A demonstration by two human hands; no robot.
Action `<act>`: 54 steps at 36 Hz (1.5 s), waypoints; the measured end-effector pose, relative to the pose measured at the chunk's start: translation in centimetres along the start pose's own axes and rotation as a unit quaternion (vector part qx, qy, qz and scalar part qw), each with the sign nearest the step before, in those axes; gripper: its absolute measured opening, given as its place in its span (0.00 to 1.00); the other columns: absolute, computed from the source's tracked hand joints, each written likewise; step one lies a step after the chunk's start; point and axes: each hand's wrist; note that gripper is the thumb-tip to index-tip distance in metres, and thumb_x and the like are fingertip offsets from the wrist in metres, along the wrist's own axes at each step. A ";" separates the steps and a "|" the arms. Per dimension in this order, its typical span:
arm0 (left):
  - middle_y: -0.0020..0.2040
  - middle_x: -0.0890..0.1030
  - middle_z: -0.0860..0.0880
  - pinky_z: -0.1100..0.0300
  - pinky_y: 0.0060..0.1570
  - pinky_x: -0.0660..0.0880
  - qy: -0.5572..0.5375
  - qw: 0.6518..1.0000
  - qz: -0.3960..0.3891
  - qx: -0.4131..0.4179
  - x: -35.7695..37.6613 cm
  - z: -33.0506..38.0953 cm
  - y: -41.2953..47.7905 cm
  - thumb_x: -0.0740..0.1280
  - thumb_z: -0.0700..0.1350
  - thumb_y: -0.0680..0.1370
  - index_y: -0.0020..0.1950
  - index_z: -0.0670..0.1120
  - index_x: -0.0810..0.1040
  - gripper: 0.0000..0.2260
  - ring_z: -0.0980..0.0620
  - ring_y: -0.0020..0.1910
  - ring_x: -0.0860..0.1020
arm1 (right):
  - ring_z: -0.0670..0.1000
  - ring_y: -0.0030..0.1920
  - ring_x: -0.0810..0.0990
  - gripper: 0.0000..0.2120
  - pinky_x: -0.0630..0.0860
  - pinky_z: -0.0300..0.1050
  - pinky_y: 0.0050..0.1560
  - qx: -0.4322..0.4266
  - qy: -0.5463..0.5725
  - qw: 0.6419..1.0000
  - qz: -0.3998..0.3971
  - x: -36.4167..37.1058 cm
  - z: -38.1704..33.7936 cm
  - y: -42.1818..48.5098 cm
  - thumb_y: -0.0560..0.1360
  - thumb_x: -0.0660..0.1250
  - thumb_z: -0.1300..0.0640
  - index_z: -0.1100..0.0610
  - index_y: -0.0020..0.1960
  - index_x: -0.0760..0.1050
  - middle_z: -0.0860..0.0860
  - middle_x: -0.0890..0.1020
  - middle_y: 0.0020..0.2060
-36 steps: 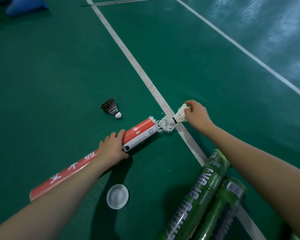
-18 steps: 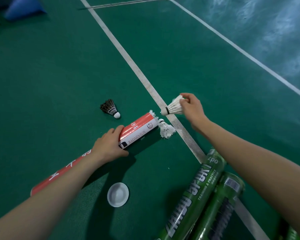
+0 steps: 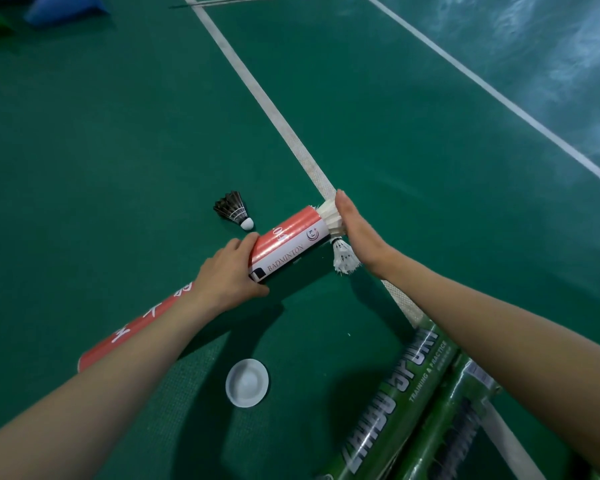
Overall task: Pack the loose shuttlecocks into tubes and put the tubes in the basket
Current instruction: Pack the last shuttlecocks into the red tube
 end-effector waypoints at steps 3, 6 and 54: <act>0.57 0.72 0.49 0.52 0.50 0.73 0.005 1.000 -0.003 -0.002 0.1 -0.2 0.0 0.75 0.52 0.65 0.74 0.52 0.57 0.42 0.48 0.53 0.73 | 0.49 0.76 0.57 0.49 0.48 0.54 0.74 0.015 0.005 1.000 -0.024 0.3 0.7 0.5 0.65 0.42 0.18 0.47 0.77 0.54 0.48 0.60 0.76; 0.58 0.71 0.50 0.51 0.52 0.73 0.012 1.000 -0.012 0.011 0.4 0.0 0.1 0.76 0.53 0.65 0.73 0.53 0.57 0.42 0.48 0.54 0.73 | 0.51 0.75 0.58 0.50 0.47 0.55 0.74 0.024 -0.011 0.998 -0.056 1.0 0.9 0.5 0.65 0.40 0.18 0.49 0.75 0.59 0.52 0.62 0.75; 0.55 0.72 0.50 0.51 0.50 0.74 0.006 1.000 -0.012 0.001 1.1 -1.1 -0.7 0.75 0.52 0.65 0.72 0.54 0.59 0.40 0.47 0.53 0.73 | 0.51 0.74 0.61 0.41 0.53 0.54 0.73 0.016 -0.006 1.000 -0.015 1.9 0.7 0.5 0.73 0.42 0.27 0.50 0.77 0.53 0.51 0.63 0.74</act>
Point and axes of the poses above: each hand's wrist, its own y-axis towards the middle knuckle, its own x-axis out of the palm, z = x × y
